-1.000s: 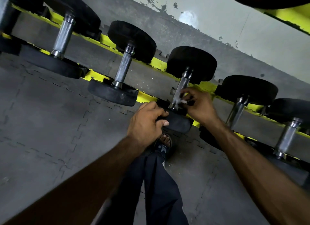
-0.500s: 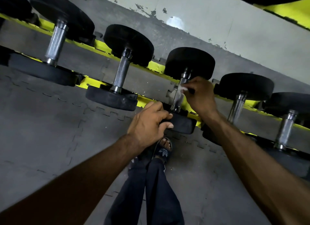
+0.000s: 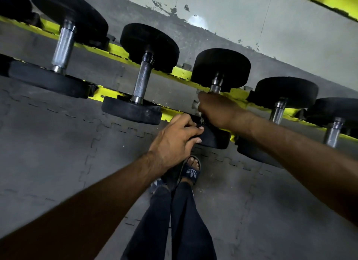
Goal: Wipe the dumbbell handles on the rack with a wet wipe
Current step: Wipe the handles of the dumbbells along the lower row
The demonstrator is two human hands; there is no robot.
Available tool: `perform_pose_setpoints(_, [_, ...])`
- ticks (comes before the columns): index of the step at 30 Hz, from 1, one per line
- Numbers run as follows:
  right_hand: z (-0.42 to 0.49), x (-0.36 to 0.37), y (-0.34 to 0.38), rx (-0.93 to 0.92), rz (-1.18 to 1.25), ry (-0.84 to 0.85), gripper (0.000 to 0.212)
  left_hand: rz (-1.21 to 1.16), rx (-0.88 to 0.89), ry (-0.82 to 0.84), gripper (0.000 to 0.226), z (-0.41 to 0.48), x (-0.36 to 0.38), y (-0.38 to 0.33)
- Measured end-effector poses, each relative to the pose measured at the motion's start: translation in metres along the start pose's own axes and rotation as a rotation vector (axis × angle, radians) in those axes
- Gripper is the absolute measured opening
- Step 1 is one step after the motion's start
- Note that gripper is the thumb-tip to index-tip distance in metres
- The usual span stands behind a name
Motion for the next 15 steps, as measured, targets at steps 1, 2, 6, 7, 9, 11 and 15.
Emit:
perform_pose_setpoints(1, [0.001, -0.005, 0.005, -0.041, -0.011, 0.069, 0.019, 0.004, 0.005, -0.002, 0.025, -0.001, 0.0, 0.0])
perform_pose_setpoints(2, [0.005, -0.009, 0.006, -0.062, -0.041, 0.117, 0.02, 0.006, 0.01, -0.002, 0.025, -0.001, 0.0, -0.001])
perform_pose_setpoints(6, [0.031, -0.023, -0.01, 0.08, -0.164, 0.15, 0.024, 0.001, 0.008, 0.003, 0.026, -0.002, 0.0, 0.0])
perform_pose_setpoints(7, [0.033, -0.024, -0.011, 0.096, -0.164, 0.144, 0.025, 0.003, 0.009, 0.01, 0.027, -0.002, -0.001, 0.0])
perform_pose_setpoints(9, [0.03, -0.02, 0.0, -0.004, -0.14, 0.196, 0.02, 0.006, 0.019, 0.024, 0.027, 0.0, -0.001, 0.002])
perform_pose_setpoints(11, [0.019, -0.012, 0.008, -0.09, -0.064, 0.229, 0.01, 0.011, 0.025, 0.029, 0.027, 0.001, -0.002, 0.003])
perform_pose_setpoints(15, [0.002, -0.008, -0.027, 0.083, 0.208, -0.12, 0.017, 0.011, 0.012, 0.017, 0.026, 0.0, -0.002, 0.002])
Point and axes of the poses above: each hand's wrist, its own z-axis towards the middle knuckle, its own x-axis out of the palm, y = z × x, the point moved 4 cm from there along z, towards the middle knuckle, and after that the axes turned 9 degrees about -x, right-handed, at the moved point
